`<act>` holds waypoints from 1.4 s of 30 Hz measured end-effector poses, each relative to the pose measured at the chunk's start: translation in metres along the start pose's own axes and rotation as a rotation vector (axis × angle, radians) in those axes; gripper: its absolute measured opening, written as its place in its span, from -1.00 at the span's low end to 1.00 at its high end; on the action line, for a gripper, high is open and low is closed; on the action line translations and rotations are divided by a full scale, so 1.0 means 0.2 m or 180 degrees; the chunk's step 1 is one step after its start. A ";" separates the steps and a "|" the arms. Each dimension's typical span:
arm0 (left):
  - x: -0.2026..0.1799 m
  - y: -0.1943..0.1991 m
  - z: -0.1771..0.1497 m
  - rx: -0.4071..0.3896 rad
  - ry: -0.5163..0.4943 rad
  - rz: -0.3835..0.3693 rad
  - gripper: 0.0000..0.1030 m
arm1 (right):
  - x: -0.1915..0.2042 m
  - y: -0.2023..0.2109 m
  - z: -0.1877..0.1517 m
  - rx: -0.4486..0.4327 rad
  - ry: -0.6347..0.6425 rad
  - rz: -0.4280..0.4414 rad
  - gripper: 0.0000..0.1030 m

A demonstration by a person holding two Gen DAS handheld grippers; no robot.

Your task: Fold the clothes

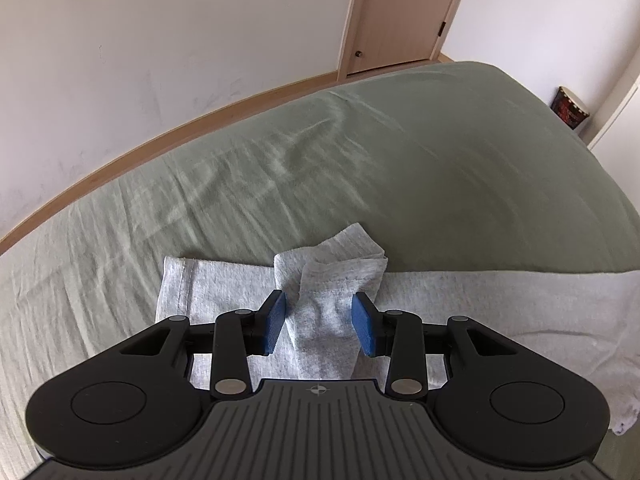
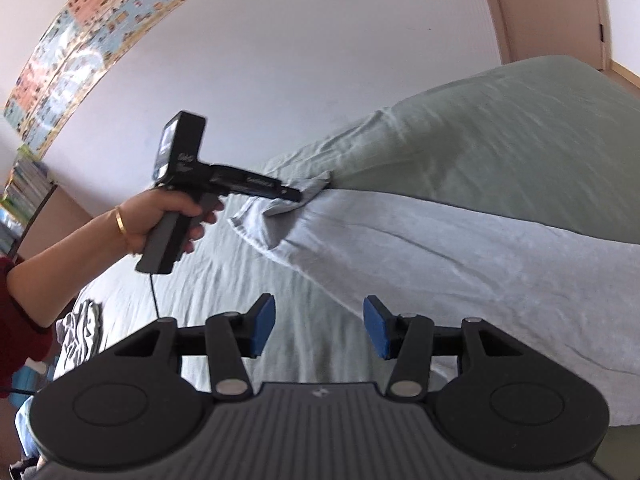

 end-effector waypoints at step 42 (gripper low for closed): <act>0.42 0.23 -0.27 -0.0316 0.0808 0.0639 -0.48 | 0.17 -0.06 -0.07 0.0217 0.0135 0.0017 0.01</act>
Point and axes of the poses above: each gripper's, at about its wrist camera, not at the fingertips, and y roughly against the way its jaws point, x to its left, z to its top, the point moved 7 cm from there along -y, roughly the way its jaws point, and after that the axes turned 1 degree about -y, right-handed, at the moved point
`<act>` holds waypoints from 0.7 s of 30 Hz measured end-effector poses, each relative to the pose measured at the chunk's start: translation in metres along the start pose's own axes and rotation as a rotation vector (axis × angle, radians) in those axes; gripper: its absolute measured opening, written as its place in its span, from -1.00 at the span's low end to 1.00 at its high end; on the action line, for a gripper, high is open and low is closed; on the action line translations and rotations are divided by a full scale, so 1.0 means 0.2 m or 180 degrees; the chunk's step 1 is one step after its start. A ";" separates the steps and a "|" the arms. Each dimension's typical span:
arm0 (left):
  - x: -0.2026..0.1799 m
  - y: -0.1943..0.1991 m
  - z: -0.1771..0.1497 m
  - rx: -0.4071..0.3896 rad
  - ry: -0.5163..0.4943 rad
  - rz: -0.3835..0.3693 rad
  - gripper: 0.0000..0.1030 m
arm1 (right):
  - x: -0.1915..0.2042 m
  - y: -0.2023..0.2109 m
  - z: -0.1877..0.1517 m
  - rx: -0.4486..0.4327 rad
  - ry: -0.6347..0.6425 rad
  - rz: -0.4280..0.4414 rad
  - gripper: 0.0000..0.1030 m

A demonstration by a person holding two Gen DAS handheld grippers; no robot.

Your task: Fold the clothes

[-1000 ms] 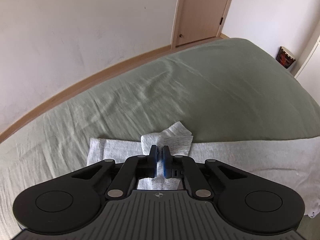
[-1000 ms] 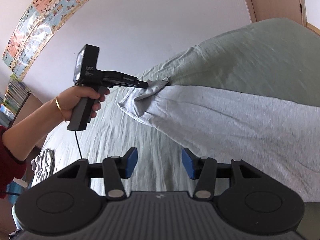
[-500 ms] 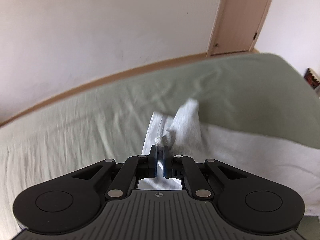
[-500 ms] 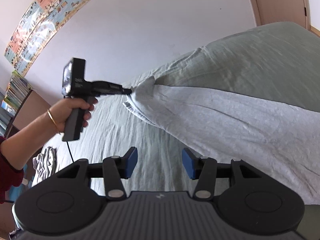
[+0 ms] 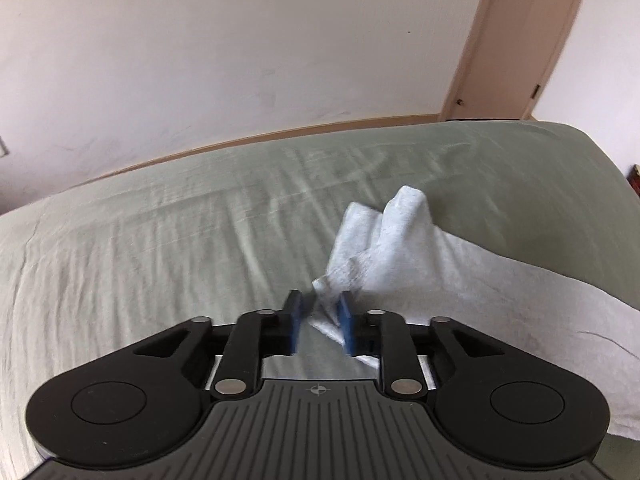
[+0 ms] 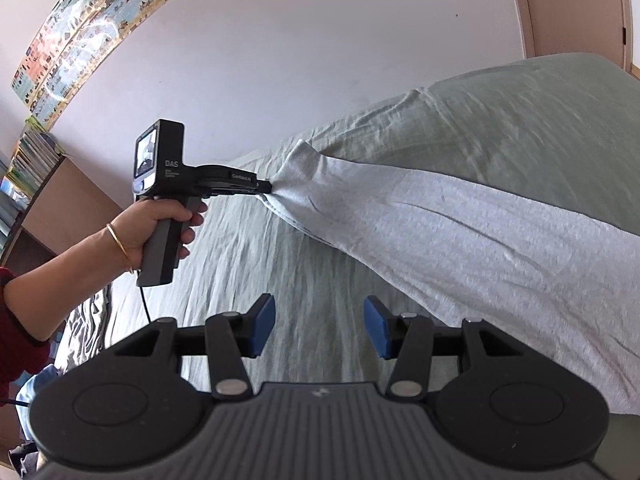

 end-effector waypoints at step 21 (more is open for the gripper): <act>-0.14 0.01 0.20 -0.0194 -0.0235 -0.0156 -0.43 | -0.03 0.00 -0.04 0.0035 -0.0083 -0.0049 0.01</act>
Point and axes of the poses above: each gripper's, at about its wrist camera, not at the fingertips, and y roughly against the way its jaws point, x to its left, z to its top, the point moved 7 cm from there along -y, roughly the way its jaws point, and after that the axes turned 1 degree about -y, right-handed, at the moved point
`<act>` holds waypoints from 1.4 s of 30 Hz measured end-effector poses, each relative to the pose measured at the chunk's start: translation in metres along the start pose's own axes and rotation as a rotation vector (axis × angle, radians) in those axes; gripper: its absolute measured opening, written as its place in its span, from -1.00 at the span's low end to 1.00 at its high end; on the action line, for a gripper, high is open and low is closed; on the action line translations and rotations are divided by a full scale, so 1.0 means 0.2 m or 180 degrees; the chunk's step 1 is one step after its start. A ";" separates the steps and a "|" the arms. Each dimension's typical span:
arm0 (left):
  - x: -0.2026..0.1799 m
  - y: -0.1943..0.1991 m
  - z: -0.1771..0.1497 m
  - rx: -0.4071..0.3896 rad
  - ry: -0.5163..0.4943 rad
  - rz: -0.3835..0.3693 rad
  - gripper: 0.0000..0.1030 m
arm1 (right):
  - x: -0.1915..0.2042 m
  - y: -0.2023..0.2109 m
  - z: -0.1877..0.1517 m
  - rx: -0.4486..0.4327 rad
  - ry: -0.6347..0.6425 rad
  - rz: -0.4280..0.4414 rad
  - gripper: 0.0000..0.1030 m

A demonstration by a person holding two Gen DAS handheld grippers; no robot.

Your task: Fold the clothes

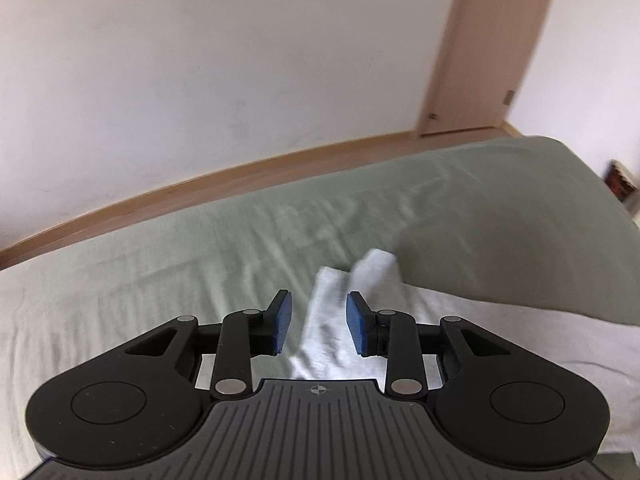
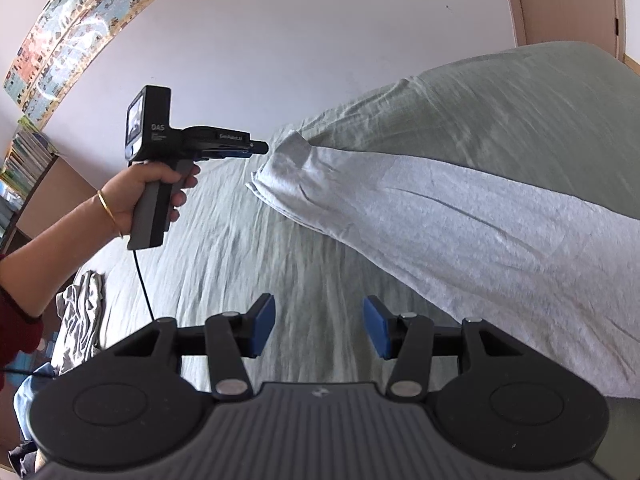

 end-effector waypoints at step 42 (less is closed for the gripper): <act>0.12 0.02 -0.19 0.0166 0.0380 -0.0253 -0.96 | 0.02 -0.03 -0.02 0.0032 -0.0017 0.0078 0.01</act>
Point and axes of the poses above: each gripper's, at about its wrist camera, not at the fingertips, and y roughly against the way its jaws point, x to its left, z to its top, the point moved 7 cm from there along -y, roughly the way its jaws point, and after that the axes turned 1 degree about -y, right-handed, at the moved point
